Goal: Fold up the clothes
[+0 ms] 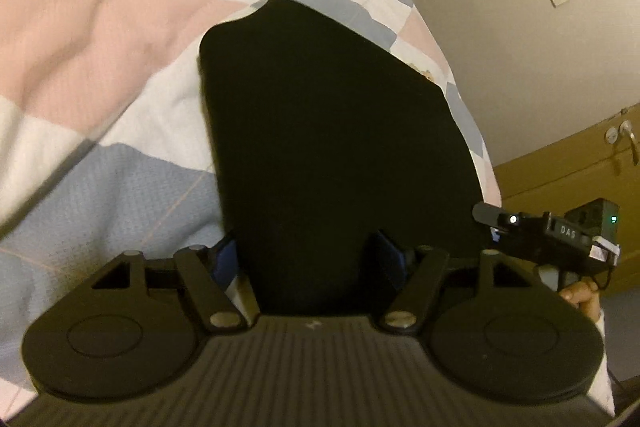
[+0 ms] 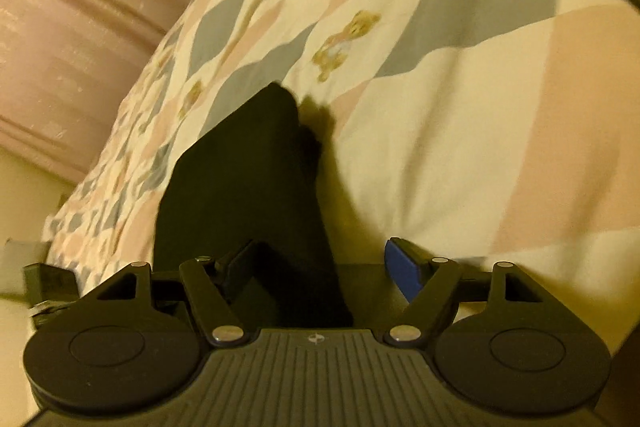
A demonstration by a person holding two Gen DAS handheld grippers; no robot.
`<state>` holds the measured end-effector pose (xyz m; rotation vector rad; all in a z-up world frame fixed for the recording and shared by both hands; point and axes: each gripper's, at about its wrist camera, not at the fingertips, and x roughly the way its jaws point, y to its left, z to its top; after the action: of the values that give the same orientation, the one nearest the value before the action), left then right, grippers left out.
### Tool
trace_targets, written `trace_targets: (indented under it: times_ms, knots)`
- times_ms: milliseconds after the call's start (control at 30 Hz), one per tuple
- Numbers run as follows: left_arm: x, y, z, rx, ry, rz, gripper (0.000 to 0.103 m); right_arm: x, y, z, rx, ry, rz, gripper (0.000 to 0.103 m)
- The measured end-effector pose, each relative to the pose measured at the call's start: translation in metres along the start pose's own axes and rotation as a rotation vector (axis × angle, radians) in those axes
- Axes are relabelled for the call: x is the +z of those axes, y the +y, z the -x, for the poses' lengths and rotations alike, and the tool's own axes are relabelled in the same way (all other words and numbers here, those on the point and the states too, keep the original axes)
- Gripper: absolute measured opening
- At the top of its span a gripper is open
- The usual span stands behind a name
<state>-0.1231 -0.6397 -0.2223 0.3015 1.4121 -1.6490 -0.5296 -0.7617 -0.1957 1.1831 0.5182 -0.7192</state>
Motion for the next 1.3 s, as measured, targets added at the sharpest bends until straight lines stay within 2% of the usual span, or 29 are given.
trace_targets:
  times_ms: [100, 200, 233, 267, 333, 400, 467, 533, 633, 700, 733, 867, 900, 967, 1067, 1200, 1300]
  knots:
    - [0.0, 0.003, -0.001, -0.016, 0.001, 0.001, 0.065, 0.004, -0.002, -0.01, 0.045, 0.061, -0.005, 0.072]
    - [0.0, 0.004, -0.001, -0.027, 0.003, -0.004, 0.064, 0.007, -0.01, -0.019, 0.092, 0.086, -0.043, 0.07]
    - [0.0, 0.004, -0.001, -0.03, 0.003, -0.006, 0.063, 0.006, -0.01, -0.02, 0.109, 0.087, -0.048, 0.062]
    - [0.0, 0.004, -0.001, -0.034, 0.004, -0.008, 0.061, 0.004, -0.009, -0.023, 0.123, 0.086, -0.046, 0.051]
    - [0.001, 0.004, -0.001, -0.041, 0.004, -0.012, 0.057, 0.001, -0.005, -0.024, 0.12, 0.074, -0.028, 0.05]
    - [0.001, 0.005, -0.001, -0.048, 0.005, -0.016, 0.051, 0.003, -0.002, -0.019, 0.122, 0.061, -0.014, 0.043]
    - [0.002, 0.003, 0.002, -0.058, 0.01, -0.028, 0.042, 0.005, 0.001, -0.014, 0.13, 0.05, -0.007, 0.031]
    - [0.006, -0.003, 0.005, -0.062, 0.026, -0.053, 0.038, 0.008, 0.005, -0.01, 0.132, 0.052, 0.0, 0.03]
    - [0.012, -0.008, 0.004, -0.027, 0.072, -0.055, 0.036, 0.012, 0.012, -0.013, 0.099, 0.076, 0.005, 0.03]
    - [0.015, -0.007, -0.001, 0.0, 0.111, -0.038, 0.039, 0.016, 0.01, -0.021, 0.089, 0.116, -0.015, 0.041]
    - [0.015, -0.003, -0.004, 0.0, 0.126, -0.011, 0.041, 0.017, 0.008, -0.025, 0.086, 0.135, -0.029, 0.05]
    - [0.023, -0.008, 0.0, -0.009, 0.155, 0.041, 0.042, 0.023, 0.004, -0.042, 0.076, 0.193, -0.068, 0.052]
    - [0.025, -0.011, 0.002, -0.012, 0.16, 0.051, 0.041, 0.023, 0.007, -0.045, 0.072, 0.197, -0.069, 0.051]
    - [0.03, -0.016, 0.005, -0.017, 0.171, 0.071, 0.034, 0.025, 0.014, -0.042, 0.056, 0.205, -0.091, 0.034]
    - [0.037, -0.024, 0.011, -0.025, 0.187, 0.101, 0.023, 0.035, 0.028, -0.028, 0.056, 0.226, -0.117, 0.03]
    - [0.047, -0.036, 0.018, -0.036, 0.206, 0.14, 0.022, 0.059, 0.057, -0.01, 0.058, 0.258, -0.115, 0.029]
    - [0.061, -0.052, 0.032, -0.041, 0.187, 0.164, 0.022, 0.083, 0.067, -0.004, 0.065, 0.281, -0.117, 0.029]
